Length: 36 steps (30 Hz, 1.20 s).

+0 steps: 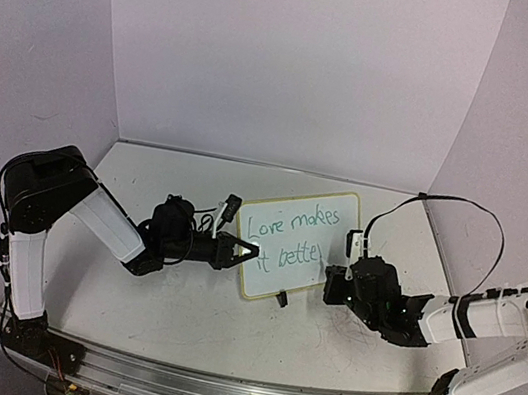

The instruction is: Write a sentence on the whiteboard

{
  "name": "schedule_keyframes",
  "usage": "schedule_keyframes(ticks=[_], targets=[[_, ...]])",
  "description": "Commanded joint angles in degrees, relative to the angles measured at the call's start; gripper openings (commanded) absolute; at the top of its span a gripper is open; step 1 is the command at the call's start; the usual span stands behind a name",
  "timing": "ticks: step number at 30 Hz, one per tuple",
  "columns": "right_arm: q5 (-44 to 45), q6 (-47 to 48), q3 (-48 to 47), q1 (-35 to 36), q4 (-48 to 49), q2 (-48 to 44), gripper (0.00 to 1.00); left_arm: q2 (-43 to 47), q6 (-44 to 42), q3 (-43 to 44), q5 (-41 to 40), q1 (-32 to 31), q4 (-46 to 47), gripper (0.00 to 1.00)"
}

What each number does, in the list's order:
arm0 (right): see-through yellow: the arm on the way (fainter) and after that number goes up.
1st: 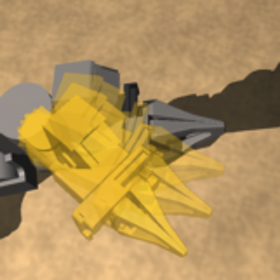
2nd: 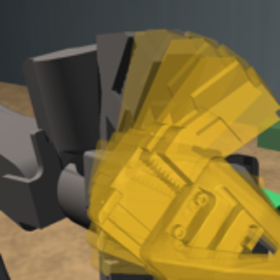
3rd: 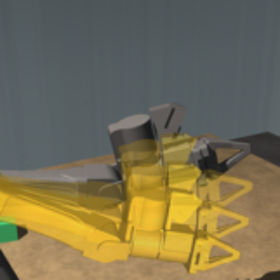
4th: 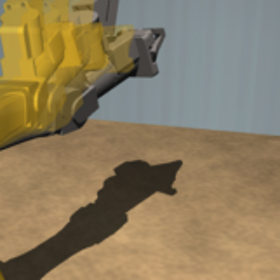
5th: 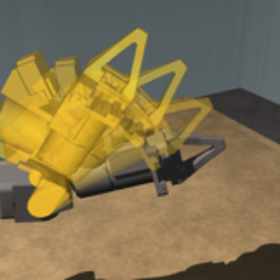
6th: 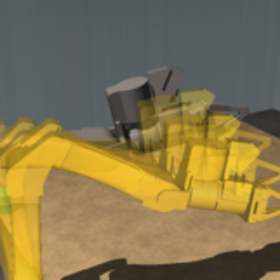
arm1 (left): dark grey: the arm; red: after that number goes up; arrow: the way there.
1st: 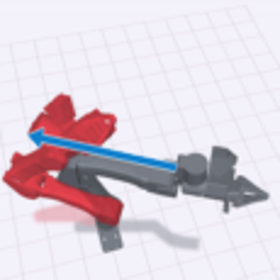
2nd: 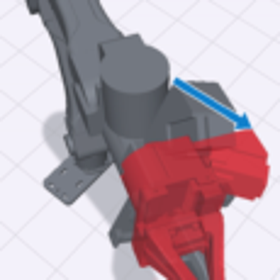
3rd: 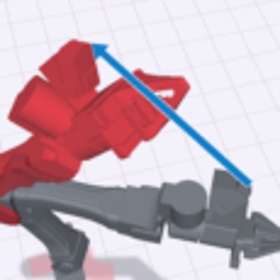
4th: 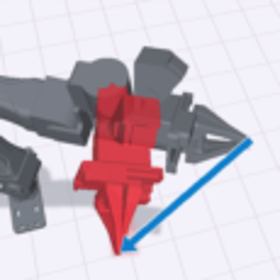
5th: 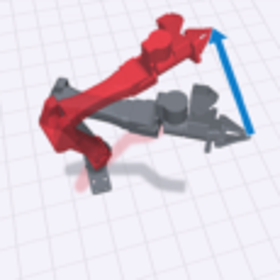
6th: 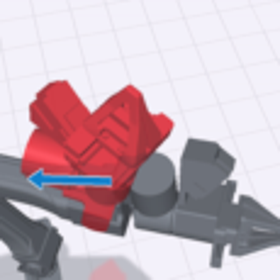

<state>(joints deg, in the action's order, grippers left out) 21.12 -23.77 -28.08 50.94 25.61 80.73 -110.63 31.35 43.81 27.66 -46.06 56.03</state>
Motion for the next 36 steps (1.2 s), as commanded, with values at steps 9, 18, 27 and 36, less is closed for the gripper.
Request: schedule_keyframes(ticks=[9,18,27,36], targets=[[1.86,1.63,-3.53,0.18,-1.02,-0.6,0.0,1.18,2.02,-0.54,-2.34,1.06,-6.72,0.0],[3.04,3.08,-5.7,0.09,-0.73,1.06,0.0,1.26,1.9,-0.49,-2.26,1.06,-6.76,0.0],[5.95,1.68,-5.98,-0.9,-0.81,1.49,0.0,1.43,1.65,-1.04,-2.61,1.06,-6.79,0.0],[2.4,0.46,-2.41,-0.89,-3.1,-4.49,0.0,1.24,1.48,-0.8,-2.62,1.06,-6.89,0.0]])
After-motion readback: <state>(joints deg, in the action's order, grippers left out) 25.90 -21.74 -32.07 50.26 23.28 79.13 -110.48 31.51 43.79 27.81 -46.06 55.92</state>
